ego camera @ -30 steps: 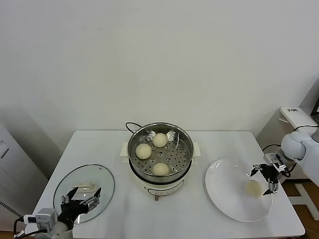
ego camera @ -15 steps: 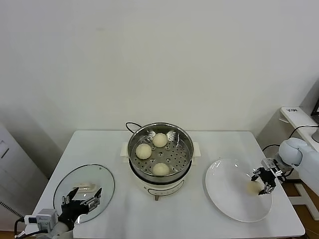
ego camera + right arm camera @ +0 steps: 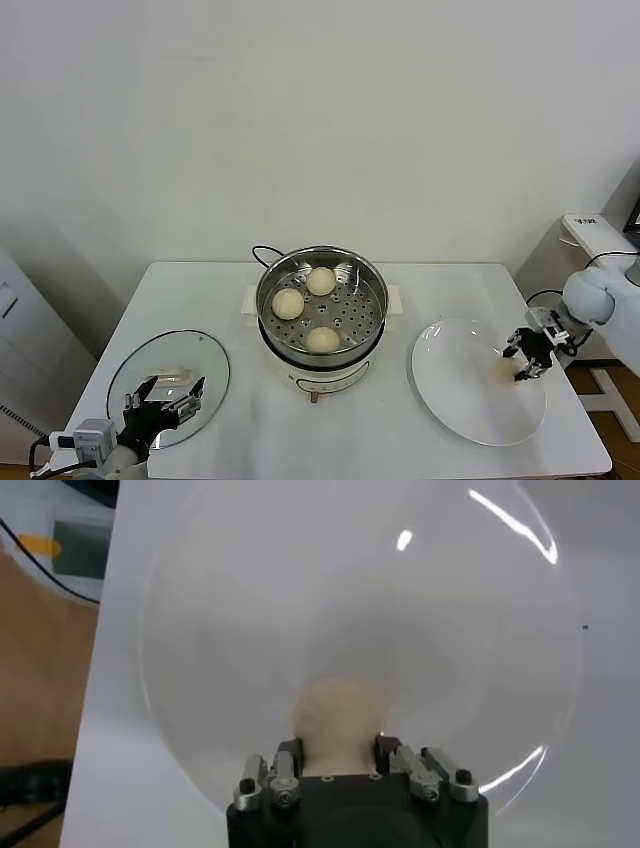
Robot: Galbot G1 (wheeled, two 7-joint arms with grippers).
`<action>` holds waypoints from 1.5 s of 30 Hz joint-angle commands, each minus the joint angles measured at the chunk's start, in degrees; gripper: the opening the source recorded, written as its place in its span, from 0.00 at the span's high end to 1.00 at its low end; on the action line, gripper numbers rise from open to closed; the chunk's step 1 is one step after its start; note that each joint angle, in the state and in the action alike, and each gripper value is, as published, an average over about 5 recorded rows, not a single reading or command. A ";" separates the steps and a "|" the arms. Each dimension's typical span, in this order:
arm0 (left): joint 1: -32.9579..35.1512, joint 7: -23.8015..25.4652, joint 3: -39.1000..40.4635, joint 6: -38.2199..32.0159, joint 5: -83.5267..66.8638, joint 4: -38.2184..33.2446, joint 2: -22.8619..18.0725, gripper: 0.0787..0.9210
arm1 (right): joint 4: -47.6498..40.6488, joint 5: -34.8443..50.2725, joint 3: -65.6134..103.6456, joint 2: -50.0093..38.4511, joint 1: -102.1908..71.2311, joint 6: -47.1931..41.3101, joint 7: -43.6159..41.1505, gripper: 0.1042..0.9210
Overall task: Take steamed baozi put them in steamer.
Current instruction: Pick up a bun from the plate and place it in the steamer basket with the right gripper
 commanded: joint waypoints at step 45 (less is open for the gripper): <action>-1.32 -0.28 0.69 0.09 0.02 0.01 -0.14 0.12 | 10.93 47.17 -43.80 30.71 40.14 -38.81 29.12 0.58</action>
